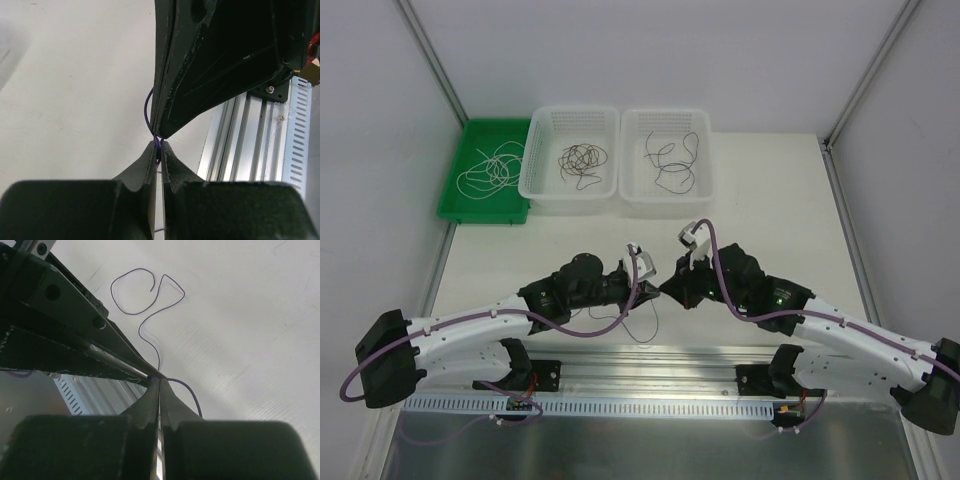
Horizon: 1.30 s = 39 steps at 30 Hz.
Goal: Untangle the cables
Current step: Untie the cable.
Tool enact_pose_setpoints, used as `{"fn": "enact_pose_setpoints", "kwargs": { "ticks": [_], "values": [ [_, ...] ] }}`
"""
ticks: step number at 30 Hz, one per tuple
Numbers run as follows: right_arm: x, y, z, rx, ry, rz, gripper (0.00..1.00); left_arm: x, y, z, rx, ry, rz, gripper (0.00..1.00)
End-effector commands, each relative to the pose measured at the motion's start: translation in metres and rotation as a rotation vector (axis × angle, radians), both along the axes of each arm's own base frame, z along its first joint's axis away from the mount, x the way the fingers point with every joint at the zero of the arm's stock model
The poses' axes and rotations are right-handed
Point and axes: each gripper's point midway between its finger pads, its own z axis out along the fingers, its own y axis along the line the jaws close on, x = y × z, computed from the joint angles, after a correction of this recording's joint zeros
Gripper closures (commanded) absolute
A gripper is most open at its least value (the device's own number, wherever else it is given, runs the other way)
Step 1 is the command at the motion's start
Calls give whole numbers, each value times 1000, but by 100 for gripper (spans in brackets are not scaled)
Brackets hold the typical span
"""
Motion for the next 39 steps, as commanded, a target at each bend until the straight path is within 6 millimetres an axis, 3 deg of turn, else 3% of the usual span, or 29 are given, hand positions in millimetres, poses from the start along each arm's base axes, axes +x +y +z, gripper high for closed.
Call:
{"fn": "enact_pose_setpoints", "kwargs": {
  "ticks": [1, 2, 4, 6, 8, 9, 10, 14, 16, 19, 24, 32, 39],
  "values": [
    [5, 2, 21, 64, -26, -41, 99, 9, 0, 32, -125, -55, 57, 100],
    [10, -4, 18, 62, -30, -88, 99, 8, 3, 26, -133, -32, 76, 100],
    [16, -10, 17, 87, -21, -155, 99, 9, 6, 38, -207, -31, 108, 100],
    [11, -7, 13, 117, -8, -135, 99, 5, 10, 34, -232, -21, 107, 100],
    [-2, 5, 16, 141, 22, -43, 91, 3, 9, 33, -238, -13, 99, 100],
    [-4, 10, 14, 128, 33, -17, 84, 3, 9, 31, -233, -9, 98, 100],
    [-8, 14, 15, 124, 41, 12, 71, 4, 8, 30, -230, -8, 100, 100],
    [-5, 2, 21, 107, 16, -39, 59, 5, 8, 27, -223, 7, 110, 100],
    [2, -10, 36, 131, -29, -99, 58, 8, 10, 24, -219, 12, 136, 100],
    [7, -27, 43, 140, -46, -176, 59, 11, 12, 20, -223, 36, 169, 100],
    [21, -47, 42, 187, -38, -338, 62, 12, 12, 19, -263, 67, 190, 100],
    [16, -44, 29, 35, -42, -235, 61, 3, 8, 29, -282, 65, 133, 100],
    [6, -33, 26, 31, -5, -138, 71, 3, 10, 29, -273, 62, 135, 100]
  ]
}}
